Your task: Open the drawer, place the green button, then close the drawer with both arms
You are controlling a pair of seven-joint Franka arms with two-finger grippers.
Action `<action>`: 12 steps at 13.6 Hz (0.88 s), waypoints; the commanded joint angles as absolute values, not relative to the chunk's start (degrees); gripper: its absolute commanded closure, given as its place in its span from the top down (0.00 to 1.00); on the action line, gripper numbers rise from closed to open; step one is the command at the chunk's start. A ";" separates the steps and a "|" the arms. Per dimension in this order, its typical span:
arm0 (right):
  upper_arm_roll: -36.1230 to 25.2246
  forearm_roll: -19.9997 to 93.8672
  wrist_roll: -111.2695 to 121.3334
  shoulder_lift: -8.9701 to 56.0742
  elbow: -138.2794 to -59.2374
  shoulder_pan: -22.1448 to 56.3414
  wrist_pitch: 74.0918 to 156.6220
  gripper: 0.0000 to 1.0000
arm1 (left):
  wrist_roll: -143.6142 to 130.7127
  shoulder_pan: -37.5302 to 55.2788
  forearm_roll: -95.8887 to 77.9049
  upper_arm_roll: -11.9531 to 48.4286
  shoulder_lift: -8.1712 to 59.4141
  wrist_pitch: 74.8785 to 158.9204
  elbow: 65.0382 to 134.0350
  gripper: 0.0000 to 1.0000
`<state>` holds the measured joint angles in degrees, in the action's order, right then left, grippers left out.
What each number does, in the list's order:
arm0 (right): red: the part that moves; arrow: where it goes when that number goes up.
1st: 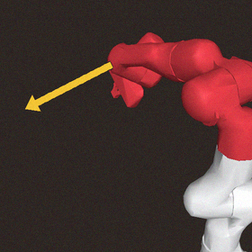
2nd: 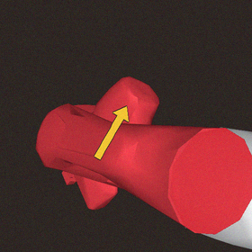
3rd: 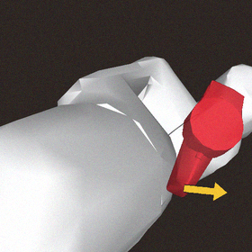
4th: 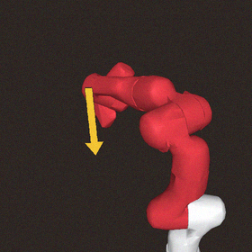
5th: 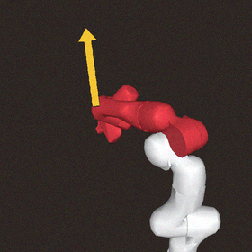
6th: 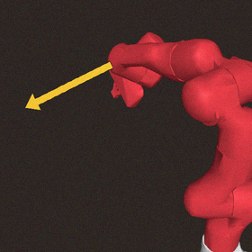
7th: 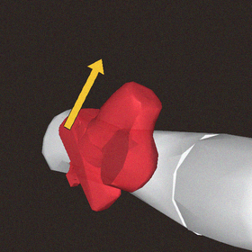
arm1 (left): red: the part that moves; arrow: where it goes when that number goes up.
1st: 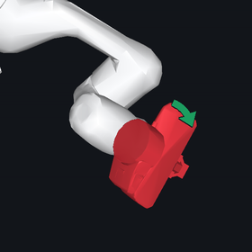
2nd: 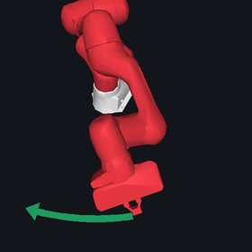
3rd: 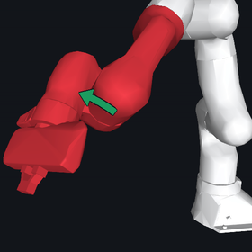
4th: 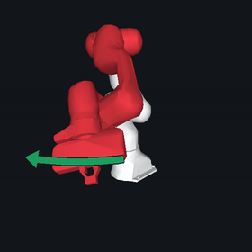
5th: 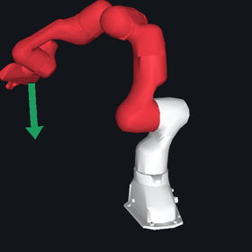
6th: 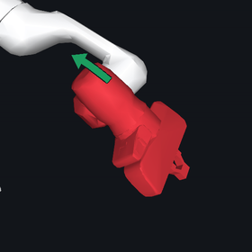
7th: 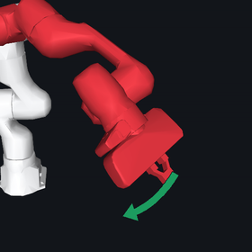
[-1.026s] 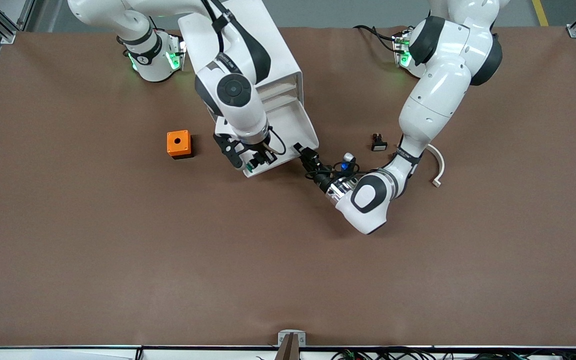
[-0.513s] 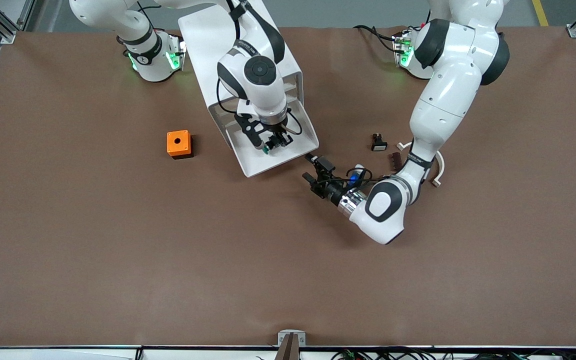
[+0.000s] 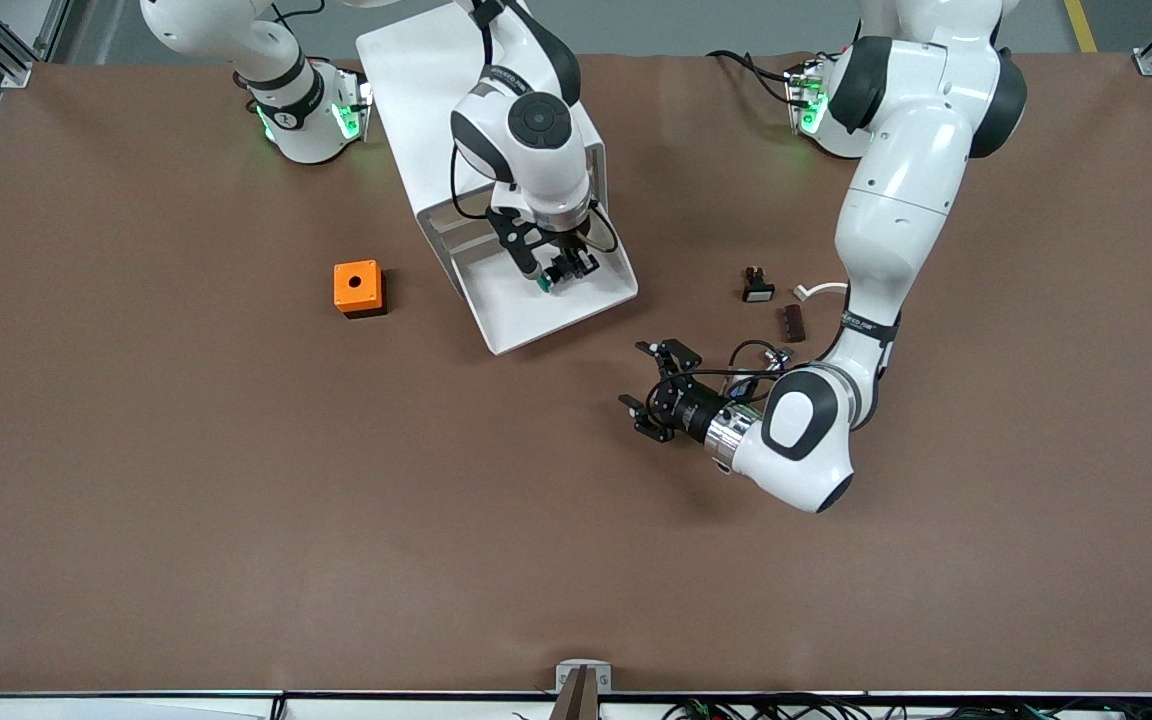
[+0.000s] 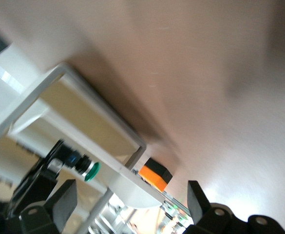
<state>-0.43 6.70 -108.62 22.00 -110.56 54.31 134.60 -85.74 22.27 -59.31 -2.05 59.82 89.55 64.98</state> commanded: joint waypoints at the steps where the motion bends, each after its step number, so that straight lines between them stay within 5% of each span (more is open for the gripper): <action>1: -1.05 7.47 -109.86 22.06 -111.62 55.55 135.79 0.00 | -73.52 27.67 -54.60 -6.49 55.21 93.76 66.09 0.99; 4: -1.14 7.47 -109.95 22.67 -111.62 56.16 135.53 0.02 | -66.98 30.93 -46.70 -6.77 53.26 102.88 66.36 0.99; 5: -1.14 7.47 -109.95 22.76 -111.53 56.16 135.44 0.21 | -66.89 32.85 -43.36 -6.85 52.74 106.66 66.53 0.99; 6: -1.14 7.38 -109.86 22.85 -111.53 56.08 135.44 0.68 | -66.80 34.26 -39.41 -6.77 52.65 109.57 66.53 0.99; 7: -1.14 7.03 -109.95 22.85 -111.45 56.25 135.27 1.00 | -66.88 35.32 -35.63 -6.51 52.47 112.21 66.62 0.99; 12: -1.58 6.51 -106.28 22.41 -107.33 54.15 129.66 1.00 | -66.80 38.84 -25.70 -6.42 52.12 116.45 66.97 0.99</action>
<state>-1.04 6.58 -108.40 22.65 -109.76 54.83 133.19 -68.15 37.21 -30.27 -5.78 53.82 115.24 64.92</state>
